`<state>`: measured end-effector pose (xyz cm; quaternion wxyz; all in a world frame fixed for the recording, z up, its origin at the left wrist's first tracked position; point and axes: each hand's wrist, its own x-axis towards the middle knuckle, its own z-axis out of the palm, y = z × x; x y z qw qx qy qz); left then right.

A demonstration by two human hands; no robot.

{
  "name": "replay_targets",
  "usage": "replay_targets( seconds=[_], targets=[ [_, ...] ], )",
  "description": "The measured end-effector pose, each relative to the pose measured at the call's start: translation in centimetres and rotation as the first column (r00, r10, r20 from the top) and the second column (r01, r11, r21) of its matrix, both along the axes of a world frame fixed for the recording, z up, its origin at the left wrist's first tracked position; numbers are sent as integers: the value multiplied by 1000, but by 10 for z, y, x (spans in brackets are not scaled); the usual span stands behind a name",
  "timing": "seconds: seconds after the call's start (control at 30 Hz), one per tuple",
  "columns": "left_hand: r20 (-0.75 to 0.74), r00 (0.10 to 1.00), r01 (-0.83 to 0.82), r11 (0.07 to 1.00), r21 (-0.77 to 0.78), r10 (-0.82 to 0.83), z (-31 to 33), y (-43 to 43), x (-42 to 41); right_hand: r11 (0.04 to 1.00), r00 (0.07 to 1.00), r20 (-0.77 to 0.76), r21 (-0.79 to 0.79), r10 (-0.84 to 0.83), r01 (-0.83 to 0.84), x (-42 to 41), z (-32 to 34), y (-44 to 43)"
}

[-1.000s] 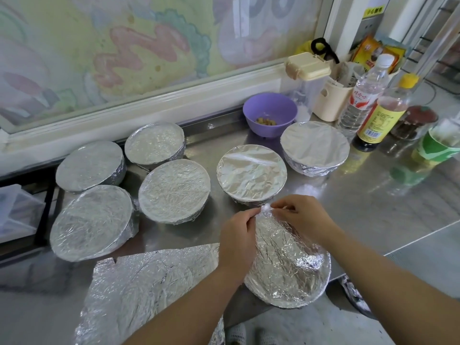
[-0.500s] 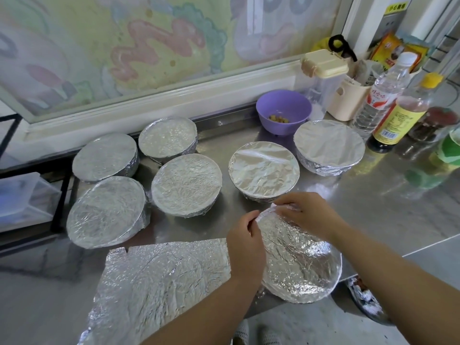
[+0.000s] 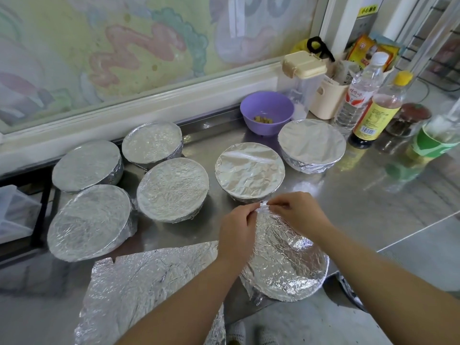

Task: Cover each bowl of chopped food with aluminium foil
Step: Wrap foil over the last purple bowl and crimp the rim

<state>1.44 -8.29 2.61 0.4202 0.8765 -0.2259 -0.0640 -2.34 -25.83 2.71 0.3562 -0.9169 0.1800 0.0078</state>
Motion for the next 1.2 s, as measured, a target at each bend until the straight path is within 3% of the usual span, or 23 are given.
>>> replay_targets(
  seconds=[0.4, 0.57, 0.8, 0.93, 1.03, 1.2],
  targets=[
    [4, 995, -104, 994, -35, 105, -5, -2, -8, 988, 988, -32, 48, 150, -148, 10, 2, -3],
    [-20, 990, -139, 990, -39, 138, -5, -2, -12, 982, 981, -30, -4, 191, -191, 14, 4, 1],
    [-91, 976, -203, 978, -52, 198, -4, 7, -24, 993, 994, 53, -73, 98, -94, -7, 7, 3],
    [48, 995, -89, 996, -21, 90, 1, 9, -13, 995, 995, 98, -94, 23, -14, -17, -3, 1],
    [73, 997, 34, 999, 26, -36, -1, 2, -2, 997, 997, 79, -74, 4, 2, -10, -3, 1],
    [80, 997, 6, 1000, 13, -7, -12, 0, -2, 998, 998, 48, -53, 31, -28, -4, -3, 1]
  ],
)
